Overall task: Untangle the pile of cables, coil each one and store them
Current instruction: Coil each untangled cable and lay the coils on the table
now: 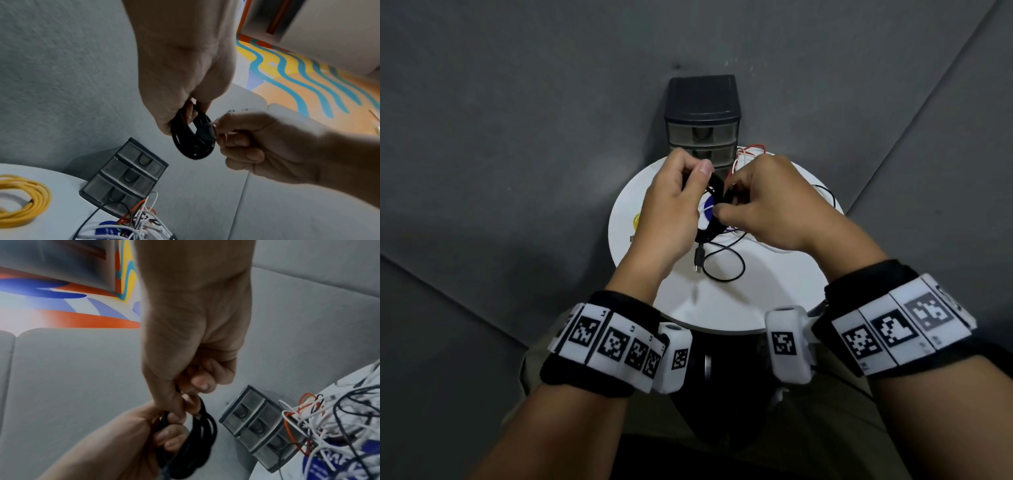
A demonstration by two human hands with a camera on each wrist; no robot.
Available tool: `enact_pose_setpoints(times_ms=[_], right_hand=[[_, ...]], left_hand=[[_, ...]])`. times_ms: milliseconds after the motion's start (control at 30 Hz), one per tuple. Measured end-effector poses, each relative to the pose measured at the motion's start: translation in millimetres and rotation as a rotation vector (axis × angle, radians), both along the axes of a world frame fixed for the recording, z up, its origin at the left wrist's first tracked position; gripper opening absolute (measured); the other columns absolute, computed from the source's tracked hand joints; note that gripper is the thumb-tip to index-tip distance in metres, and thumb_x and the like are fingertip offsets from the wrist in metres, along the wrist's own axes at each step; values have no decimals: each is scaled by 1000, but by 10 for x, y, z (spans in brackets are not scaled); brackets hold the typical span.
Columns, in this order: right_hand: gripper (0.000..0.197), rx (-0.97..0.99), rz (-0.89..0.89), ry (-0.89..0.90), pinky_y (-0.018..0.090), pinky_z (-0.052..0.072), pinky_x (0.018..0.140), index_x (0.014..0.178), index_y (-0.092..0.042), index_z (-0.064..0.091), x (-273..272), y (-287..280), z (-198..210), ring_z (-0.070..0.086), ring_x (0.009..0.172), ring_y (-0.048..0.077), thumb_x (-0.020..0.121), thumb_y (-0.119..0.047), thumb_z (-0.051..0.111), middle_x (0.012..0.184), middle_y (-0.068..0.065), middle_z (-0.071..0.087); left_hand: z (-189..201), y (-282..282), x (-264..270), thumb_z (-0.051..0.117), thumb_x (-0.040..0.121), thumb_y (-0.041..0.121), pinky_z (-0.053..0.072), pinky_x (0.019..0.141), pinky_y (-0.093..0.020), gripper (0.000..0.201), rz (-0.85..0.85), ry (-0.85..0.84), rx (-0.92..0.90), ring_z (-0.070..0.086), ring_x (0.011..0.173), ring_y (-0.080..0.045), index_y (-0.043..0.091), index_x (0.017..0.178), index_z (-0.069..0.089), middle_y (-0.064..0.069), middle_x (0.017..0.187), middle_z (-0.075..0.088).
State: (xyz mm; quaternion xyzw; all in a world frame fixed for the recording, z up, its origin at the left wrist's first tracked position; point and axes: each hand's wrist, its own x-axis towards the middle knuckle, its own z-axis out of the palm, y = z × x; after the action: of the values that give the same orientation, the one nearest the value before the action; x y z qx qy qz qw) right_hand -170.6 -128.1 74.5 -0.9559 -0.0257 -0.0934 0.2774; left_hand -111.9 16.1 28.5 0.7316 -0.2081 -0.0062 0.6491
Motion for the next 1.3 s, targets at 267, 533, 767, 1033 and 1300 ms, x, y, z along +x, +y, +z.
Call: enact_pose_setpoints(times_ms=[267, 533, 767, 1033, 1300], right_hand=[[37, 95, 107, -132, 25, 27, 48, 57, -10, 58, 19, -46, -100, 36, 49, 12, 78, -26, 84, 48, -3, 46], [48, 282, 19, -256, 26, 30, 57, 62, -17, 46, 91, -30, -224, 38, 62, 9, 70, -34, 90, 64, -9, 42], [47, 318, 54, -138, 26, 30, 54, 70, -13, 41, 152, -57, -154, 36, 60, 11, 74, -22, 87, 67, 5, 46], [29, 691, 56, 32, 24, 43, 56, 98, -12, 57, 89, -175, -163, 50, 61, 11, 83, -13, 81, 80, 3, 53], [13, 612, 102, 100, 14, 44, 58, 93, 3, 67, 83, -275, -123, 56, 60, 6, 88, -5, 76, 73, 5, 63]], left_hand=[[-2, -40, -68, 48, 106, 22, 30, 50, -24, 26, -91, 201, -135, 39, 56, -9, 23, 81, 53, 5, 71, 53], [93, -33, -45, 52, 104, 26, 21, 44, -20, 20, -191, 339, -382, 28, 45, -4, 12, 90, 50, 4, 62, 32], [66, -13, -20, 68, 88, 19, 36, 48, -15, 15, -186, 199, -264, 50, 55, -6, 18, 88, 53, -3, 81, 59], [120, -5, -8, 48, 103, -1, 32, 51, -22, 14, -247, 262, -350, 40, 45, -1, 12, 98, 52, 10, 66, 57], [131, 114, 123, 57, 99, -2, 55, 79, -33, 20, -334, 47, -44, 62, 74, -19, 16, 106, 63, 4, 89, 67]])
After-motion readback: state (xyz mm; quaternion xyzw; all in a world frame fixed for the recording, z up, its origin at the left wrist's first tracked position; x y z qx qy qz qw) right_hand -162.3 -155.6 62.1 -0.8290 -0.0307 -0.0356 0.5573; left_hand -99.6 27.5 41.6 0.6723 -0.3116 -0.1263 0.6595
